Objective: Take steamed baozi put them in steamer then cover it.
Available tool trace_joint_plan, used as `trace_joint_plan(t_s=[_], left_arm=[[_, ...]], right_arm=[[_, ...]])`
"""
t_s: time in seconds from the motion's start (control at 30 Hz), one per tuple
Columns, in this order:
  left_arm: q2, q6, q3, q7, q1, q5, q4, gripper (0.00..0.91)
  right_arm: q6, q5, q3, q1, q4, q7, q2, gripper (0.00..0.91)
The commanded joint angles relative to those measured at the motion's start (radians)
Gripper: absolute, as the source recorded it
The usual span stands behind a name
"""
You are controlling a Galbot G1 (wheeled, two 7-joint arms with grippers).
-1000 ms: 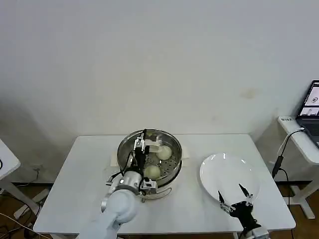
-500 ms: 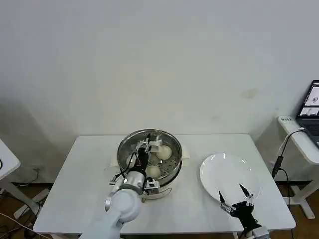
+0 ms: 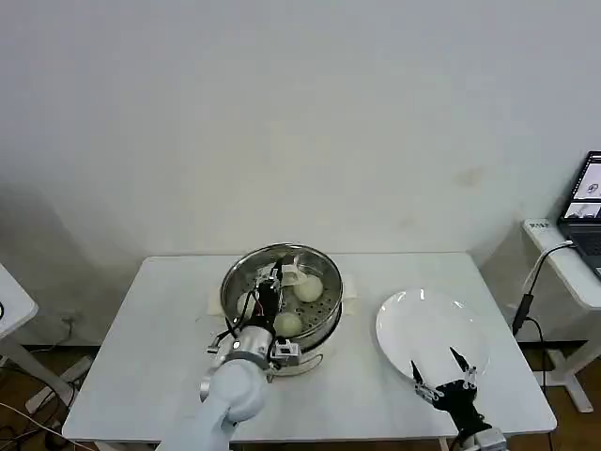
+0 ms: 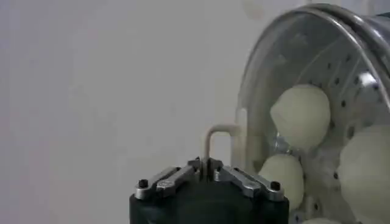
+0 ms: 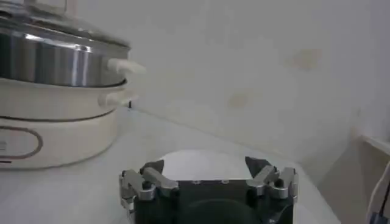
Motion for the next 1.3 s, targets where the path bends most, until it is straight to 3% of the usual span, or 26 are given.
trace_joint_plan(t_s=[0.03,1.0,1.03,1.07,1.3], left_arm=[[-0.01,-0.004,-0.007,-0.017,0.002,0.018,0.009,0.0],[-0.016,-0.049,-0.013,0.003,0.008,0.131,0.03,0.0],[-0.017,-0.048,-0.015,0.006,0.011,0.131,0.028,0.191],[-0.015,-0.042,-0.013,0.006,0.012,0.127,0.026,0.907],[-0.022,-0.029,-0.017,-0.002,0.017,0.123,0.014,0.907]], right_arm=[[0.0,-0.001,-0.003,0.001,-0.002,0.0,0.0,0.907],[0.004,0.001,-0.003,0.002,-0.007,-0.001,0.0,0.907],[0.004,0.001,-0.003,0.002,-0.007,-0.001,0.0,0.907],[0.004,0.001,-0.003,0.003,-0.008,-0.001,-0.001,0.907],[0.004,-0.001,-0.006,0.003,-0.009,-0.001,0.0,0.907]])
